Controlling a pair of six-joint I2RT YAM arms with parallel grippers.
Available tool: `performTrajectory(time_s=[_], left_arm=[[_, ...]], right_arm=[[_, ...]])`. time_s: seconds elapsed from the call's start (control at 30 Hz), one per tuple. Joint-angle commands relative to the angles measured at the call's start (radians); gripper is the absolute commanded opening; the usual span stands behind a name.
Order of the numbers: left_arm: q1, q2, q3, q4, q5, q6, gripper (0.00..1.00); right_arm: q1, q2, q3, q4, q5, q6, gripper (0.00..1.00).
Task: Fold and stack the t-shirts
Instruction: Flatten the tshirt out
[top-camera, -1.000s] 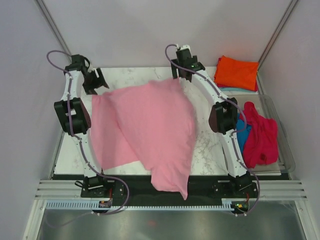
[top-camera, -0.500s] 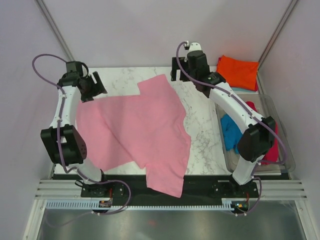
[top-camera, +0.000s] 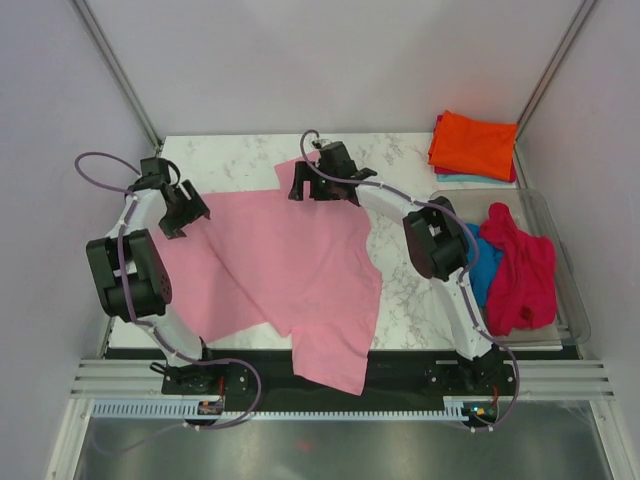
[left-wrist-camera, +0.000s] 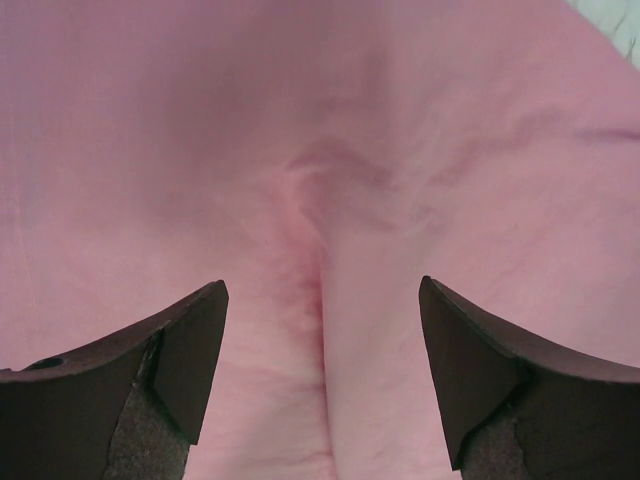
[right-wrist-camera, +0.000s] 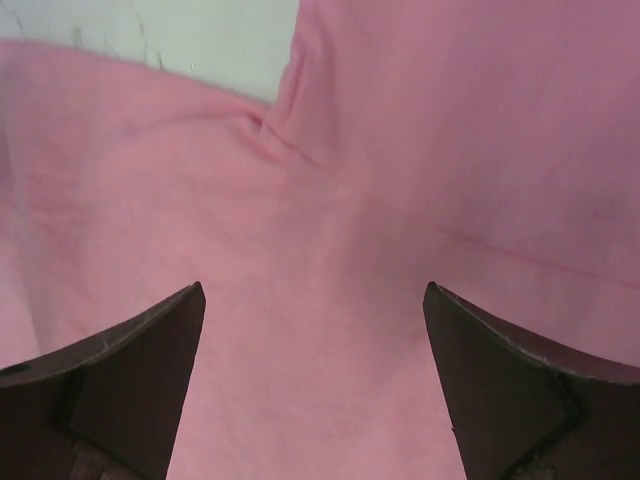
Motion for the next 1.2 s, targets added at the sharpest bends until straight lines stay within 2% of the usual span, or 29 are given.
performTrajectory(time_s=[0.0, 0.3, 0.5, 0.67, 0.93, 1.17], left_arm=[[0.008, 0.054, 0.072, 0.064, -0.019, -0.009, 0.84], [-0.006, 0.250, 0.258, 0.039, -0.047, 0.042, 0.84], [-0.060, 0.352, 0.398, -0.002, -0.161, 0.074, 0.84], [-0.114, 0.359, 0.438, 0.008, -0.202, 0.117, 0.84], [-0.117, 0.508, 0.598, 0.014, -0.159, 0.175, 0.85], [-0.118, 0.698, 0.783, -0.005, -0.104, 0.174, 0.84]], right_arm=[[-0.046, 0.080, 0.053, 0.019, 0.035, 0.068, 0.98], [-0.212, 0.163, 0.026, 0.042, 0.187, 0.165, 0.98], [-0.280, 0.244, 0.212, -0.030, 0.254, 0.122, 0.98], [-0.335, 0.362, 0.375, -0.012, 0.133, 0.129, 0.98], [-0.335, 0.352, 0.309, 0.028, 0.131, 0.125, 0.98], [-0.333, 0.318, 0.271, 0.081, 0.042, 0.079, 0.98]])
